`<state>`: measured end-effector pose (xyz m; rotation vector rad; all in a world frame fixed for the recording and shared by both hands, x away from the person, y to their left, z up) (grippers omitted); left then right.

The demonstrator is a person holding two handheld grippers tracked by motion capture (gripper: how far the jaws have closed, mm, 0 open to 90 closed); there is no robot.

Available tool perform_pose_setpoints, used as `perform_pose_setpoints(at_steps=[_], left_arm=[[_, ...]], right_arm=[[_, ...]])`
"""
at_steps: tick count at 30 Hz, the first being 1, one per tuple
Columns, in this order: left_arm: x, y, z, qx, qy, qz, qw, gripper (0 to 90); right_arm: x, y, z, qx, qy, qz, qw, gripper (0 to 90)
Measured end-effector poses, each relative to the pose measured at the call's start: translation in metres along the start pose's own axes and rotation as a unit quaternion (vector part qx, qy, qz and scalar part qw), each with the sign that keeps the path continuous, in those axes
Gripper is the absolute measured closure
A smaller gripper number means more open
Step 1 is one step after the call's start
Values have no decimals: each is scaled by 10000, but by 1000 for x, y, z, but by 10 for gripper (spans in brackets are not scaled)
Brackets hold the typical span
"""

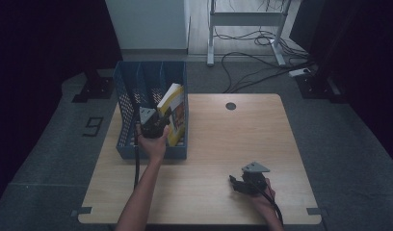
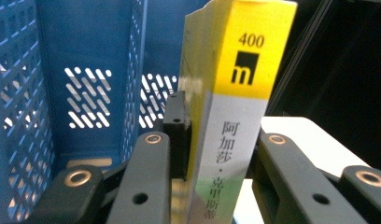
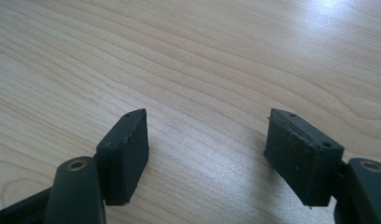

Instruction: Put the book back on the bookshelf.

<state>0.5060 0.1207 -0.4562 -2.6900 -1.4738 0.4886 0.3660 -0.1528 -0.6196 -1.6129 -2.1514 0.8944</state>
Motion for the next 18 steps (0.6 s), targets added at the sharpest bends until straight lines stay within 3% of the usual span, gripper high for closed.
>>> perform_pose_setpoints(at_steps=[18], left_arm=[[-2, -18, 15, 144, 84, 101, 9998, 715]], right_arm=[[0, 0, 0, -2, -3, 3, 10000, 294]])
Point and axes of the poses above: each handheld gripper's, and its own axes: y roughly forward along the jaws, z roughly out of its underside, x roughly to its left, the point moved 10 cm from there along y, roughly forward along the jaws, and after that the axes turned 12 degrees about z, right-handed, at the moved point
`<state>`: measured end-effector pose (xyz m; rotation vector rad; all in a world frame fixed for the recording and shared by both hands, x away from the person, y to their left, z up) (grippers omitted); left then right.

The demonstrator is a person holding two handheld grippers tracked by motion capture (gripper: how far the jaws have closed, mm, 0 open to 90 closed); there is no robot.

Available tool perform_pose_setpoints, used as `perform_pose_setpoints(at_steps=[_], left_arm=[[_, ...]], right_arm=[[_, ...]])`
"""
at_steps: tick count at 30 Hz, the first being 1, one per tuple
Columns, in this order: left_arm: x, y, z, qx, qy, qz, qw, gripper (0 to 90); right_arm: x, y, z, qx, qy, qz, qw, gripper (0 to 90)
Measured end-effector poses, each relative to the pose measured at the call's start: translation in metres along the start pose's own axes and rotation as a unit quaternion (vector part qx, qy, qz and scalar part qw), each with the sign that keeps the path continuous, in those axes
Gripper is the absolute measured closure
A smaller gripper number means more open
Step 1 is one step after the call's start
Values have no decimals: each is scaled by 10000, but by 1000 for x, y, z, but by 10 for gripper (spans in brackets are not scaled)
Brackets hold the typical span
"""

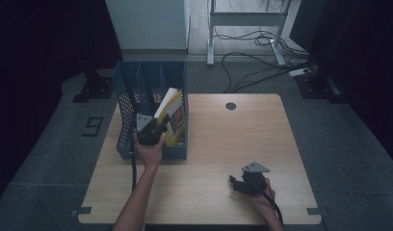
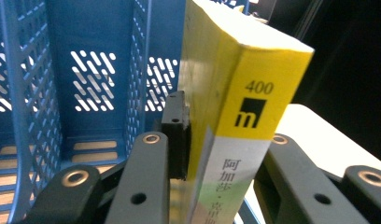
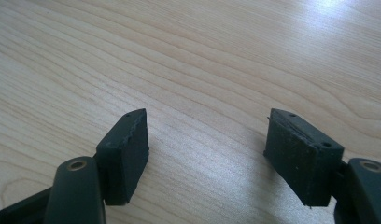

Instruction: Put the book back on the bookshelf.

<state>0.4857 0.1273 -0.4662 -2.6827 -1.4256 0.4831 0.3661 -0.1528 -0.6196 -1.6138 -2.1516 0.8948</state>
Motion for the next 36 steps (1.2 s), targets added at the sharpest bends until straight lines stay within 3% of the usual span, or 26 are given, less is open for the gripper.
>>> perform_pose_setpoints(at_steps=[9, 19, 21, 23, 26, 30, 35, 36], left_arm=[[-4, 1, -2, 38, -3, 78, 10000, 679], [-3, 1, -19, 64, 54, 24, 10000, 642], [-3, 5, -20, 226, 122, -33, 9997, 642], [-3, 7, -18, 319, 188, -73, 9993, 665], [-3, 9, -19, 313, 219, -66, 9992, 729], [-1, 9, -20, 263, 308, -170, 9990, 747], [5, 9, -23, 222, 259, -221, 9992, 751], [8, 10, -24, 172, 167, -223, 9995, 752]], right_arm=[[0, 0, 0, -1, -1, 0, 10000, 294], [0, 0, 0, -4, -5, 0, 10000, 294], [0, 0, 0, -1, -2, 1, 10000, 294], [0, 0, 0, 1, 3, 1, 10000, 294], [0, 0, 0, 3, 3, 0, 10000, 294], [0, 0, 0, 2, 4, -1, 10000, 294], [0, 0, 0, 3, 0, 1, 10000, 293], [0, 0, 0, 4, -2, -1, 10000, 293]])
Point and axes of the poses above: each handheld gripper's, and its own axes: y roughly forward along the jaws, z roughly out of its underside, x roughly to its left, the point moved 10 cm from there along y, roughly forward along the jaws, and after that the axes turned 12 degrees about z, right-handed, at the moved point
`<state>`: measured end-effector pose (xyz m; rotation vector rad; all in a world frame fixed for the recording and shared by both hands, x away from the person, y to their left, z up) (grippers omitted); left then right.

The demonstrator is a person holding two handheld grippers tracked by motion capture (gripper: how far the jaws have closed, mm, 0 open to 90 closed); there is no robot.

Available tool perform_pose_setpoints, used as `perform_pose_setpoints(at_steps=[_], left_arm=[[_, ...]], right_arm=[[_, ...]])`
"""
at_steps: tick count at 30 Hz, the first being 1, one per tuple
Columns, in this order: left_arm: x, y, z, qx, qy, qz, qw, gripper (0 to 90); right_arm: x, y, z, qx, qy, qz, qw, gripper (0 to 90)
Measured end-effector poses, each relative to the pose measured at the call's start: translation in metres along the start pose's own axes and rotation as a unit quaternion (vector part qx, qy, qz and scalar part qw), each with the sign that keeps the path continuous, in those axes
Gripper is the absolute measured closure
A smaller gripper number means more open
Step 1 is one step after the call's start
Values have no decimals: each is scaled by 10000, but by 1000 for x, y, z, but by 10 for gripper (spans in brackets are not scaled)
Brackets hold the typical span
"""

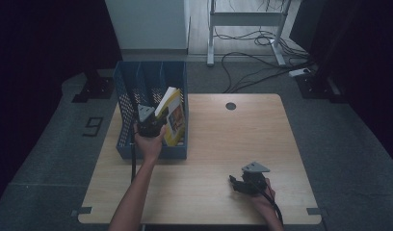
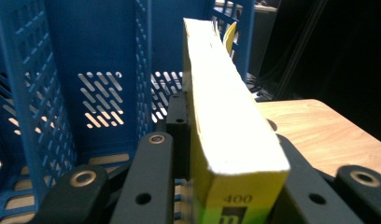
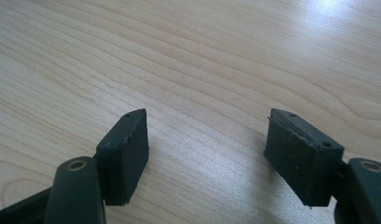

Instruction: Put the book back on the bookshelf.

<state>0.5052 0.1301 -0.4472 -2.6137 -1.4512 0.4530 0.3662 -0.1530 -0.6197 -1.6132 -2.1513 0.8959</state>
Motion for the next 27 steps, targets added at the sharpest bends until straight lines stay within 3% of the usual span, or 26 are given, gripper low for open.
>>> perform_pose_setpoints(at_steps=[9, 20, 27], left_arm=[[1, 5, -6, -53, -7, -66, 10000, 752], [11, 23, -20, -204, 8, -327, 9993, 753], [16, 36, -19, -200, -42, -404, 9990, 752]], right_arm=[[0, 0, 0, -2, -1, 3, 10000, 293], [0, 0, 0, -10, -2, 4, 10000, 293], [0, 0, 0, -6, 3, 6, 10000, 292]])
Point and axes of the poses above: each handheld gripper's, and its own axes: y roughly forward along the jaws, z roughly out of its underside, x roughly to its left, the point moved 10 cm from there along y, roughly forward along the jaws, and after that the axes turned 12 degrees about z, right-handed, at the moved point
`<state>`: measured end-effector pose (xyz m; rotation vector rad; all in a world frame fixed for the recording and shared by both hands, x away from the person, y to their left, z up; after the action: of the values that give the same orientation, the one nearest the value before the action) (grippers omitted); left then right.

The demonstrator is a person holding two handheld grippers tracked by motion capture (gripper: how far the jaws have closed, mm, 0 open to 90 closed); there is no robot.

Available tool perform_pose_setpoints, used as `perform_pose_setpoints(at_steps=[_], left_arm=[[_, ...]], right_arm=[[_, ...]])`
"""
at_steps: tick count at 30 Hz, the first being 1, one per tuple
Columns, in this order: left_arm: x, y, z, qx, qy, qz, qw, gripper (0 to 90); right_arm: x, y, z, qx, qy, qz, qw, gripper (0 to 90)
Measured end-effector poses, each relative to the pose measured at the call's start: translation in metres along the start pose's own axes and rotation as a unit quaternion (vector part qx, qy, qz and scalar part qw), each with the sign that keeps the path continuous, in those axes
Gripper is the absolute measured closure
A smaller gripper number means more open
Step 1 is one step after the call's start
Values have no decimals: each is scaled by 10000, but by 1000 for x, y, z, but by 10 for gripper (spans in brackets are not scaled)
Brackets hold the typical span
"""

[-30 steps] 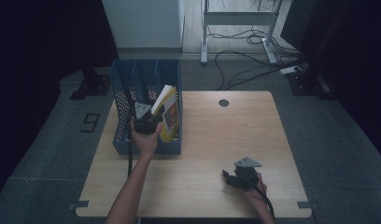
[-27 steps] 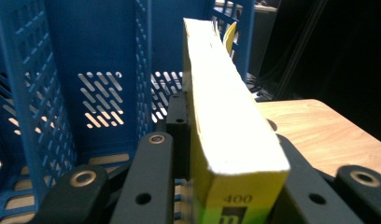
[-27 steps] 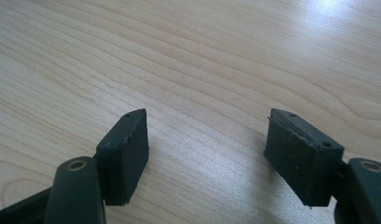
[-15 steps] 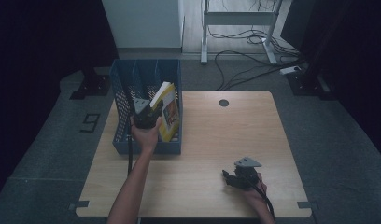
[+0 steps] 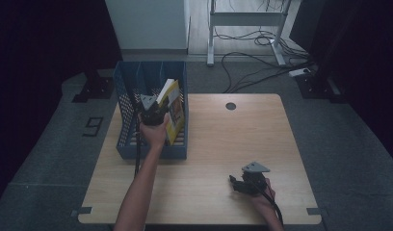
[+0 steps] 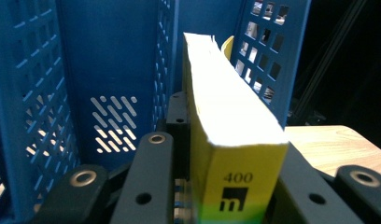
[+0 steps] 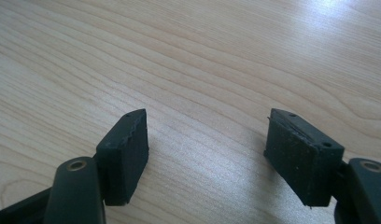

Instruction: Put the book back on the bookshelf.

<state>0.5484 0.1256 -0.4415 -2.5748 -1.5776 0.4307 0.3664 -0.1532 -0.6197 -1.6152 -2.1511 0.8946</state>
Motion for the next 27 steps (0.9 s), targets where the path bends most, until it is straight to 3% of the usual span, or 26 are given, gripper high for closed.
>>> perform_pose_setpoints(at_steps=[15, 27], left_arm=[[2, 17, -4, -136, 22, -114, 9998, 752], [0, 18, -4, -242, 137, -205, 9994, 753]], right_arm=[[0, 0, 0, -6, -2, 4, 10000, 292], [0, 0, 0, -4, 5, 10, 10000, 292]])
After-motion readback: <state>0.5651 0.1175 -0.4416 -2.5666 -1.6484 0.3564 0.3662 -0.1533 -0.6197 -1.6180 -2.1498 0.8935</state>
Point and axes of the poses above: each handheld gripper's, and its own axes: y roughly forward along the jaws, z roughly out of its underside, x roughly to its left, the point moved 10 cm from there along y, roughly forward along the jaws, and after that the axes turned 12 degrees about z, right-handed, at the moved point
